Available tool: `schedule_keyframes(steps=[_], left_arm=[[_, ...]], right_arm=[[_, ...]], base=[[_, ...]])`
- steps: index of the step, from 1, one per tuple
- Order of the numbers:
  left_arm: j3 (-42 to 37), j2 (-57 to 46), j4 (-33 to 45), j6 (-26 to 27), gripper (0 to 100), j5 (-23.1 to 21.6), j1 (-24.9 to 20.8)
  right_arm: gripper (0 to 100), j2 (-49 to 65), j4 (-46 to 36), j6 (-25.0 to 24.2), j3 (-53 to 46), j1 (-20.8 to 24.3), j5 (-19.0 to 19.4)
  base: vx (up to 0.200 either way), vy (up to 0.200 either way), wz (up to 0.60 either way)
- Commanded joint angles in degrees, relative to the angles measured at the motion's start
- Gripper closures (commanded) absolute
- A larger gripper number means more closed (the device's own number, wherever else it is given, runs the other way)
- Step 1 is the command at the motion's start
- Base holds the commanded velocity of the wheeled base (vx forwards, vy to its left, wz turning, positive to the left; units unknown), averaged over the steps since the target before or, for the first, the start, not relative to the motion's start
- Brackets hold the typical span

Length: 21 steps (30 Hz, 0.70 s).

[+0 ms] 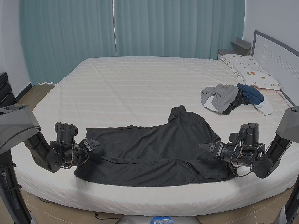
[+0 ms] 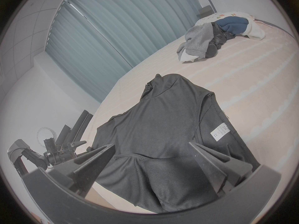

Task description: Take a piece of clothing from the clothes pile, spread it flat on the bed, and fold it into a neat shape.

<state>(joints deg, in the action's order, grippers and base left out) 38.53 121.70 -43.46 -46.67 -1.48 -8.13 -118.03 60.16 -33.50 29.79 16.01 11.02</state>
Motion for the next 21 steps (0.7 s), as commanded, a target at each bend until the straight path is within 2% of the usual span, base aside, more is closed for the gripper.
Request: schedule_keyframes(steps=[1,4,12,21], left_arm=[[0.1,1.2,-0.1,0.0,100,0.1,0.3],[0.0,0.8,0.0,0.0,100,0.2,0.6],[-1.3,-1.8,0.3,0.2,100,5.3,0.6],[-3.8,-8.3,2.3,0.3,100,5.4,0.7]], right_arm=[[0,0.3,0.0,0.0,-0.5,-0.7,0.0],[0,0.4,-0.1,1.2,-1.1,-1.9,0.0],[0,0.0,-2.8,5.3,-1.4,-6.6,0.1],[0,0.3,-2.9,7.0,-2.3,-8.5,1.3]], base=[[0.000,0.000,0.00],[0.000,0.000,0.00],[0.000,0.000,0.00],[0.000,0.000,0.00]])
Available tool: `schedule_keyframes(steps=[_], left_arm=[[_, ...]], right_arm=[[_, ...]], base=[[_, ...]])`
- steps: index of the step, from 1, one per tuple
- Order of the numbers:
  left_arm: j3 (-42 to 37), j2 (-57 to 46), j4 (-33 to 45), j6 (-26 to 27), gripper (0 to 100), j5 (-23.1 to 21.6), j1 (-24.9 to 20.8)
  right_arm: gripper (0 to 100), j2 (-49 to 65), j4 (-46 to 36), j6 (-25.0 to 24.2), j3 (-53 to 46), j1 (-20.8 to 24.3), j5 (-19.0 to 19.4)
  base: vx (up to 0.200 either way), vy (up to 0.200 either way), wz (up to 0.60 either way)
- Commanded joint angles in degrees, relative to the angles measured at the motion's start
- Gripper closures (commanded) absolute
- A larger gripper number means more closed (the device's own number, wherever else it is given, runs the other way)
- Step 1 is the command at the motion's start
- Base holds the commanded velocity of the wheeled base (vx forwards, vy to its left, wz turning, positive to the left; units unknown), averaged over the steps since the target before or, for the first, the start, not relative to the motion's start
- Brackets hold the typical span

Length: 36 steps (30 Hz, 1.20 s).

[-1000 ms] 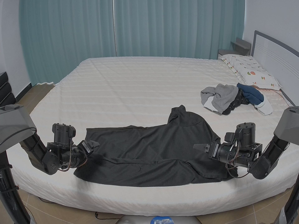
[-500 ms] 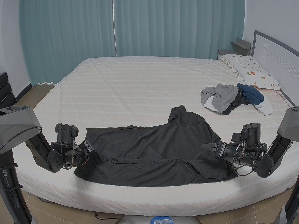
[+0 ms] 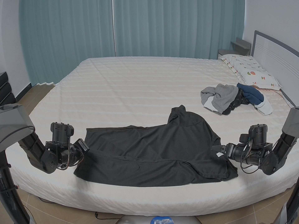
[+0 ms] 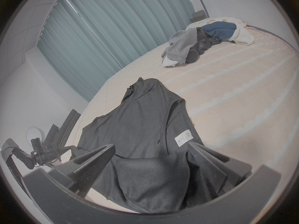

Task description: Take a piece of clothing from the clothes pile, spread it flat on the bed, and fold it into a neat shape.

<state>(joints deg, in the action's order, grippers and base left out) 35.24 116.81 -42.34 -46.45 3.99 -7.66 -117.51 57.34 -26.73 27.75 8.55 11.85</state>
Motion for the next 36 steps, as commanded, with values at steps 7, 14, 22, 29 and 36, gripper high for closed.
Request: schedule_keyframes(steps=[7,14,22,29,36], left_arm=[[-0.5,-6.9,6.8,1.4,100,0.0,0.4],[-0.5,-9.4,11.1,2.6,100,-0.4,0.9],[-0.5,-9.5,12.1,2.7,100,-0.6,1.4],[-0.5,-9.2,12.2,2.8,100,-0.7,1.4],[-0.5,-9.0,12.2,2.8,100,-0.7,1.4]], right_arm=[[0,0.2,-1.2,1.0,-0.8,-4.0,5.6],[0,-1.2,-1.3,1.0,-0.9,-5.3,10.1],[0,-5.5,-0.6,3.4,-0.9,-5.6,11.4],[0,-5.6,-0.7,3.4,-1.0,-4.8,12.1],[0,-6.5,-0.6,3.0,-0.8,-4.3,12.1]], base=[[0.000,0.000,0.00],[0.000,0.000,0.00],[0.000,0.000,0.00],[0.000,0.000,0.00],[0.000,0.000,0.00]])
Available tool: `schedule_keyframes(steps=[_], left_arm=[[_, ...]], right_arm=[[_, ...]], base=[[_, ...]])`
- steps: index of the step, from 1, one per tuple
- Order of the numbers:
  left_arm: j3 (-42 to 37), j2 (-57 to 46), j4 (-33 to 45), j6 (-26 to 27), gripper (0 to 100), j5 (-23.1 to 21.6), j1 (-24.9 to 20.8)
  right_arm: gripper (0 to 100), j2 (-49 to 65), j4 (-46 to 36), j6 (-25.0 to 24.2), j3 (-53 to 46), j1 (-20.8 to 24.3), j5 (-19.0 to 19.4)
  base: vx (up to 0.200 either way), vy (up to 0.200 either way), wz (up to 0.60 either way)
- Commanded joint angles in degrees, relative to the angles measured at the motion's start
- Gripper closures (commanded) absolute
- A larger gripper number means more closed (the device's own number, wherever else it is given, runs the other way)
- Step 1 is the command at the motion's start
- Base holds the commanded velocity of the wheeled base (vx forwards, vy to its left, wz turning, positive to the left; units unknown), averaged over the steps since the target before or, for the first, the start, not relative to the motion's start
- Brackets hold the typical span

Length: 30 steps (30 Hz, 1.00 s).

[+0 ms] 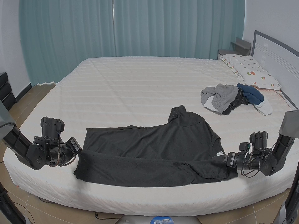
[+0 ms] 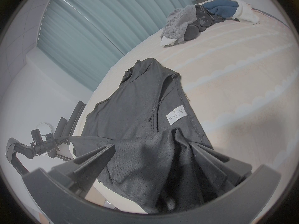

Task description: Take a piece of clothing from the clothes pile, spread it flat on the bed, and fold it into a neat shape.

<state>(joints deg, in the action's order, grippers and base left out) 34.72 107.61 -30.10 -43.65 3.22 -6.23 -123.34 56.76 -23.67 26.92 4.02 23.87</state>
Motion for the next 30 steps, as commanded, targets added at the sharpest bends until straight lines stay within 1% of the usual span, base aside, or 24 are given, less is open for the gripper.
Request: schedule_keyframes(steps=[1,2,3,19,22,25,30], left_arm=[[0.0,0.2,-0.1,0.0,100,0.0,0.0],[0.0,0.2,0.0,0.0,100,0.0,0.0],[0.0,0.2,0.0,0.0,100,0.0,0.0],[0.0,-0.1,0.0,0.3,100,0.0,0.3],[0.0,-0.3,0.0,0.4,100,0.0,0.6],[-0.1,-0.8,0.0,1.6,100,0.1,1.0],[-0.6,-4.3,1.4,2.9,100,0.1,1.3]], right_arm=[[0,-0.8,0.1,-0.1,0.1,0.2,0.0],[0,-0.7,0.0,-0.1,0.2,0.2,-0.1],[100,-0.7,0.1,-0.1,0.2,0.2,-0.1],[100,2.0,-0.1,-0.2,0.2,-1.5,-0.2],[100,3.9,-0.2,-0.2,0.0,-1.9,-0.2],[100,8.0,-0.6,-0.1,-1.3,-2.3,-0.1],[100,13.3,-0.6,-0.1,-3.6,-2.3,-0.2]], base=[[0.000,0.000,0.00],[0.000,0.000,0.00],[0.000,0.000,0.00],[0.000,0.000,0.00],[0.000,0.000,0.00],[0.000,0.000,0.00],[0.000,0.000,0.00]])
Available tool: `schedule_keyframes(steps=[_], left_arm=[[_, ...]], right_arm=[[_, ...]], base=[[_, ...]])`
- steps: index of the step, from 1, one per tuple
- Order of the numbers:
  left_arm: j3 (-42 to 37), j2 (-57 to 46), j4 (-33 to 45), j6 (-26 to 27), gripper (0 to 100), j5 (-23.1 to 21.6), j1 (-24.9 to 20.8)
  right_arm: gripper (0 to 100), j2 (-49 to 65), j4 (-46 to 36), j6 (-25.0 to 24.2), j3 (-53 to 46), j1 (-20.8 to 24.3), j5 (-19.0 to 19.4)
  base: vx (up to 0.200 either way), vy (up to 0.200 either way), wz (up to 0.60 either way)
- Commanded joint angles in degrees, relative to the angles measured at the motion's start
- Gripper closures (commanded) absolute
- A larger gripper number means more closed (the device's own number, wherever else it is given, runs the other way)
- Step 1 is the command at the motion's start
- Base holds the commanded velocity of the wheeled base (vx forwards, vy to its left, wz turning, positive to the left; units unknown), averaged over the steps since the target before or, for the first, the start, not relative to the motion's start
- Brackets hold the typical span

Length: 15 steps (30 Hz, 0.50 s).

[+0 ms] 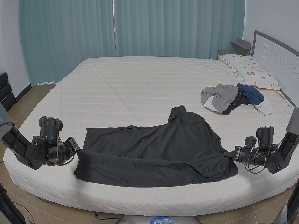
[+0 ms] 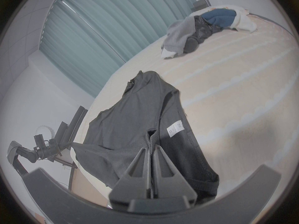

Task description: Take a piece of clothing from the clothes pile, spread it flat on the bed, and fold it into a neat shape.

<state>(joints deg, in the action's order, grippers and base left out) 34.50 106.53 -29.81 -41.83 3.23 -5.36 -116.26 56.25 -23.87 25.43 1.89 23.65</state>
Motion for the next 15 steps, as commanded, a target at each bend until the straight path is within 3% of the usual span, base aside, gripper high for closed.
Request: schedule_keyframes(steps=[1,15], left_arm=[[-0.5,-4.0,2.0,1.6,100,0.1,0.5],[-1.0,-12.1,12.8,8.1,100,0.0,0.9]], right_arm=[[100,6.9,-0.1,0.1,-2.5,-0.1,0.0],[100,17.8,-4.6,0.8,-5.9,-0.2,-0.1]], base=[[0.000,0.000,0.00],[0.000,0.000,0.00]])
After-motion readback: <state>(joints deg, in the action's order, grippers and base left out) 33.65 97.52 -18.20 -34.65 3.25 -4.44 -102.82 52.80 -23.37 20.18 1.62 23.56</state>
